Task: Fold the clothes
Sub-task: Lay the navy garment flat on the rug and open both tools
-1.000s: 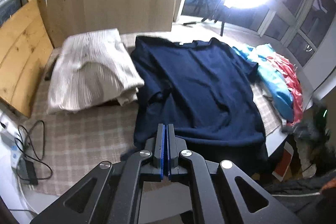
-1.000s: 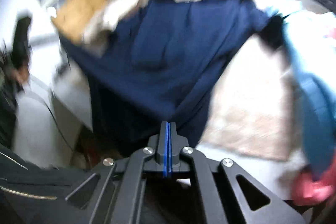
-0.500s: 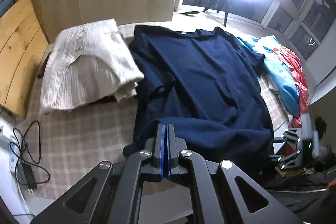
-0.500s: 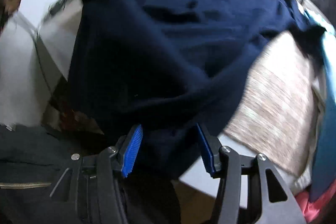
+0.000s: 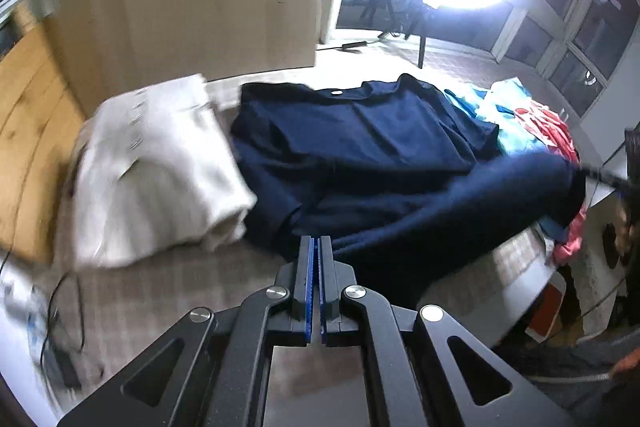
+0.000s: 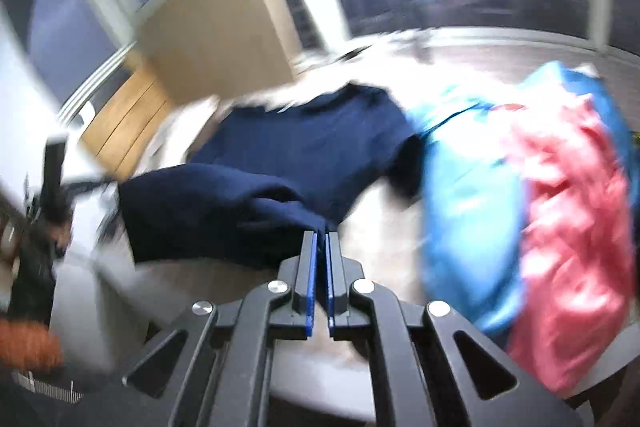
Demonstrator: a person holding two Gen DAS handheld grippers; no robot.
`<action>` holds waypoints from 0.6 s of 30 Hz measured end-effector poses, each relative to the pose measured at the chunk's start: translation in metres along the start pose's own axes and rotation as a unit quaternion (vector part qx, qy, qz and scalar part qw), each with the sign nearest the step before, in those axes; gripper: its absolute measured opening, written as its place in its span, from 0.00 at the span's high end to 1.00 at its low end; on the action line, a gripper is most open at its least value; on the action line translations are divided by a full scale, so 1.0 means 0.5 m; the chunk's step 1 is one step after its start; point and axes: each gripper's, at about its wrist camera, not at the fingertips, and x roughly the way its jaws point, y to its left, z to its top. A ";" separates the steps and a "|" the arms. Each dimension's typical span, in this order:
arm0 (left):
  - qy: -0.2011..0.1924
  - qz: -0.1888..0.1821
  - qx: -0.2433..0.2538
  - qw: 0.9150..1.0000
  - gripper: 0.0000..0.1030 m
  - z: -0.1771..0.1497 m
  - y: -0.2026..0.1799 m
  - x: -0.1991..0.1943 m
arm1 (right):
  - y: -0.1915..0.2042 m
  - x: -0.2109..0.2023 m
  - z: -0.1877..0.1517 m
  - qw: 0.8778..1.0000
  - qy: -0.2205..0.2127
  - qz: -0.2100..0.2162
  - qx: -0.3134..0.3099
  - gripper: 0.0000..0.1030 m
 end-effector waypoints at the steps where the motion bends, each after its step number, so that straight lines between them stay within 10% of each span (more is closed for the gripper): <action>1: 0.009 0.007 -0.002 1.000 0.99 0.019 -0.001 0.034 | -0.028 0.031 0.019 1.000 0.006 -0.020 0.015 0.96; 4: 0.037 0.027 -0.007 0.999 0.97 0.076 -0.006 0.136 | -0.072 0.145 0.074 0.987 0.040 -0.158 -0.009 0.92; 6: 0.056 0.041 -0.011 0.998 0.98 0.114 -0.009 0.204 | -0.084 0.171 0.088 0.982 0.058 -0.179 -0.020 0.91; 9: 0.051 0.016 0.005 0.999 0.95 0.106 -0.028 0.202 | -0.083 0.138 0.071 0.988 0.073 -0.125 -0.053 0.78; 11: 0.053 -0.005 0.036 0.998 0.78 0.062 -0.058 0.170 | -0.073 0.112 0.047 0.988 0.080 -0.095 -0.091 0.45; 13: 0.069 -0.021 0.054 0.996 0.63 0.011 -0.085 0.156 | -0.048 0.104 0.014 0.984 0.086 -0.091 -0.126 0.43; 18: 0.106 -0.050 0.060 0.991 0.65 -0.060 -0.136 0.203 | -0.050 0.168 -0.033 0.976 0.135 -0.075 -0.154 0.43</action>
